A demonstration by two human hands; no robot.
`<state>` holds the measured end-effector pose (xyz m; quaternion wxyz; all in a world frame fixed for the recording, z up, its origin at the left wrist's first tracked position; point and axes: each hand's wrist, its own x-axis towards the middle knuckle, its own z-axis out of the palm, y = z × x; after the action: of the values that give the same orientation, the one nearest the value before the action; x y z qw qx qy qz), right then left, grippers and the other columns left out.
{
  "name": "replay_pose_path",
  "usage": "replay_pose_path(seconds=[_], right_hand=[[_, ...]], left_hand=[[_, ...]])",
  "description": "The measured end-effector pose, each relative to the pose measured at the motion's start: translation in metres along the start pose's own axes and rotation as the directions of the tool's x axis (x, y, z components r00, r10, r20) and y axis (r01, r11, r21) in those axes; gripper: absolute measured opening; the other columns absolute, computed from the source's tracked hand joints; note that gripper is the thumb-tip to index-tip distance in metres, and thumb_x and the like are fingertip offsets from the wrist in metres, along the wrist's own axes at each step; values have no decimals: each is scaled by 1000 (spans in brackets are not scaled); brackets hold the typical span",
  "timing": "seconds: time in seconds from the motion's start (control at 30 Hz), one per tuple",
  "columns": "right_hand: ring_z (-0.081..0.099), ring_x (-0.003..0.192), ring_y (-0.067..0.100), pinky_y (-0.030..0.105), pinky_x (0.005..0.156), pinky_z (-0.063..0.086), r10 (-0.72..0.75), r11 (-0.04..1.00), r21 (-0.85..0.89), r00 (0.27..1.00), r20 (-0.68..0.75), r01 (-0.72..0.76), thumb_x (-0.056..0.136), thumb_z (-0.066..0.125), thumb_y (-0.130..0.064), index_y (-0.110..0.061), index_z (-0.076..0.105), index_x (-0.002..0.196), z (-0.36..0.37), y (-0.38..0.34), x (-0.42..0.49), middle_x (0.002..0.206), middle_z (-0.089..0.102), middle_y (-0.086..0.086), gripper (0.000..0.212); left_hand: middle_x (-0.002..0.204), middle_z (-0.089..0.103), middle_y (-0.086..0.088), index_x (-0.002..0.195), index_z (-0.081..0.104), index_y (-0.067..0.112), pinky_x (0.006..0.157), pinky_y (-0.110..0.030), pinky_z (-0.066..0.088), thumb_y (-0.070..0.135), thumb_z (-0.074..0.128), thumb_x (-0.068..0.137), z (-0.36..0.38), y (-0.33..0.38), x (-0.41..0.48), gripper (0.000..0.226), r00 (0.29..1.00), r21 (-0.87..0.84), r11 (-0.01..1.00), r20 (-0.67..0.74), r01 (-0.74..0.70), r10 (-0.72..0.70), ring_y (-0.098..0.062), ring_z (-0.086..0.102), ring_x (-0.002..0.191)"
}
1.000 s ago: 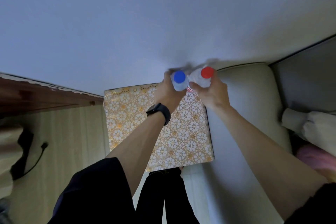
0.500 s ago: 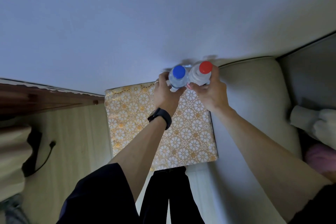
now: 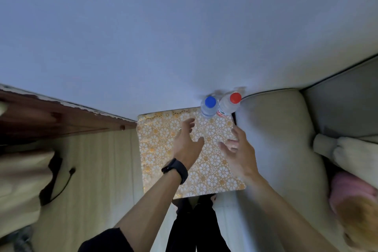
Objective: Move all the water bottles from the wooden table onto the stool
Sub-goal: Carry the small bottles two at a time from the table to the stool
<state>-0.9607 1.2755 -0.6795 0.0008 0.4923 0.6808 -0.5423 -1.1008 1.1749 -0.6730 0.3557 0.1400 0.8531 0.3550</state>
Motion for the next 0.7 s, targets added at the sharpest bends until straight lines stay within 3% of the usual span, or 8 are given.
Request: replay_pose_path(seconds=[0.1,0.2,0.33,0.43,0.53,0.7], right_hand=[[50,125,4,31,106,44,-26,995,-98,999,38,30,93,63,-49,-40,46,140,1,-21,-56,141,50,-18,51],[38,125,-1,20,105,29,-105,971,-207,992,64,116,95,60,-45,-43,55,131,-1,-55,-102,136,50,-21,36],[36,133,11,25,110,22,-283,880,-380,957,67,286,94,62,-41,-36,63,127,0,-108,-146,143,53,-8,33],[34,139,16,28,113,20,-369,796,-454,916,160,400,95,53,-52,-39,61,129,6,-148,-167,144,52,-10,37],[42,134,15,31,113,23,-521,662,-511,827,212,548,94,47,-57,-37,65,122,23,-192,-184,136,60,-8,39],[38,117,8,41,107,37,-723,455,-464,619,307,761,92,69,-29,-21,74,113,80,-261,-222,118,71,-1,23]], left_hand=[[137,57,10,140,45,34,93,-25,44,28,66,91,-33,-7,-40,54,998,134,991,56,-18,10,-11,54,125],[141,55,7,141,46,36,98,-31,48,35,59,94,-75,-12,-78,48,998,217,976,57,-23,11,-15,52,128],[139,54,1,140,47,40,92,-41,53,41,54,95,-139,-8,-128,46,1000,267,964,12,-11,8,-23,57,119],[135,55,-2,140,47,40,89,-42,55,43,54,94,-186,-5,-165,47,997,255,967,-70,6,12,-25,57,117],[133,58,-2,140,48,39,95,-41,51,44,52,93,-230,-10,-197,47,983,243,970,-183,34,11,-25,55,120],[135,60,-2,140,52,31,106,-38,41,31,50,96,-300,-39,-253,44,903,262,951,-429,163,-37,-26,53,124]])
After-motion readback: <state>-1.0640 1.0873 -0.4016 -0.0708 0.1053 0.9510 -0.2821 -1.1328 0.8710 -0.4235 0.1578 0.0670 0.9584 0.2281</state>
